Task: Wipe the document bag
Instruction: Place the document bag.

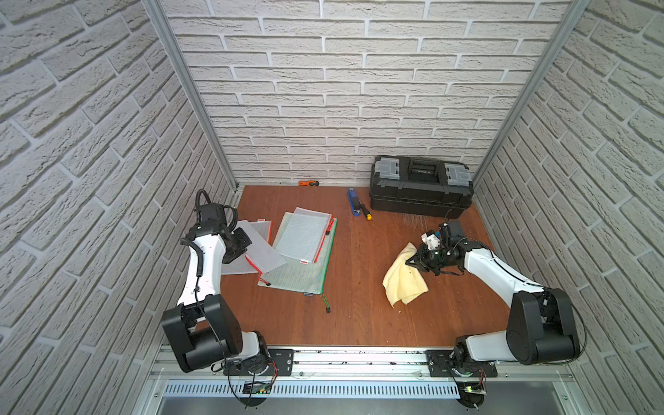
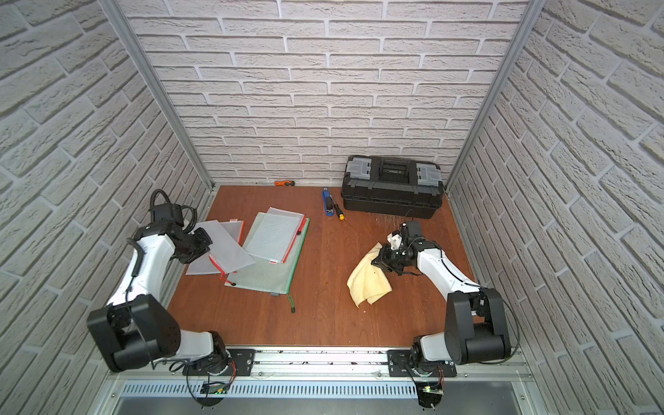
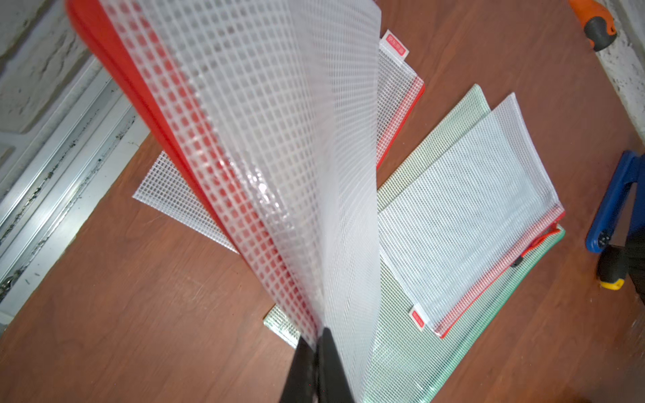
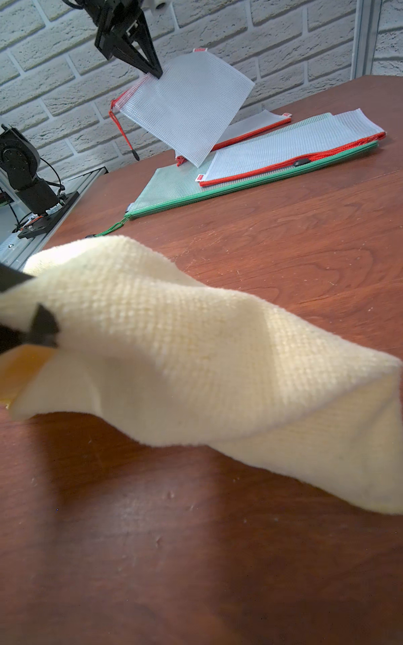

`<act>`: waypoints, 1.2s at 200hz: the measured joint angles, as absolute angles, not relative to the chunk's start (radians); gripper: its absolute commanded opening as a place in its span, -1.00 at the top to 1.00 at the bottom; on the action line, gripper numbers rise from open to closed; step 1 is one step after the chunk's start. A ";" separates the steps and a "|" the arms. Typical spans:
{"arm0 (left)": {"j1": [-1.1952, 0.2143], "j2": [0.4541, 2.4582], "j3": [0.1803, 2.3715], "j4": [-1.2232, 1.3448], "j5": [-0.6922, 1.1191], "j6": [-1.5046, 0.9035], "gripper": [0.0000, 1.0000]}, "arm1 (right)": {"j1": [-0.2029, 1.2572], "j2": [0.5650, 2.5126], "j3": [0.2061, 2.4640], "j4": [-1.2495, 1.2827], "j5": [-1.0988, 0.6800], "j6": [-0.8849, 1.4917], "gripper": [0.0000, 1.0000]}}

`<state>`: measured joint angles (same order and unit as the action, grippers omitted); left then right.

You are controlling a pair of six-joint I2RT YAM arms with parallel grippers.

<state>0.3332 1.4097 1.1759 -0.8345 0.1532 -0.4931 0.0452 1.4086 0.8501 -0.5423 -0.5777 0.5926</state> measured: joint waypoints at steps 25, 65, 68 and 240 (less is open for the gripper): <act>0.360 1.493 1.208 -0.801 0.174 -0.463 1.00 | 0.056 1.418 0.847 -0.542 -0.579 0.593 0.95; 0.368 1.536 1.225 -0.790 0.133 -0.432 0.20 | 0.071 1.418 0.842 -0.540 -0.578 0.595 0.95; 0.369 1.536 1.225 -0.789 0.130 -0.422 0.12 | 0.072 1.419 0.841 -0.540 -0.578 0.595 0.95; -0.123 1.219 1.286 -0.822 -0.135 -0.464 -0.94 | 0.106 1.468 0.840 -0.505 -0.574 0.595 0.95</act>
<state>-0.1230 1.2186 1.2861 -0.8223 -0.1349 -0.4641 0.1059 1.4685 0.8402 -0.5053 -0.5743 0.5949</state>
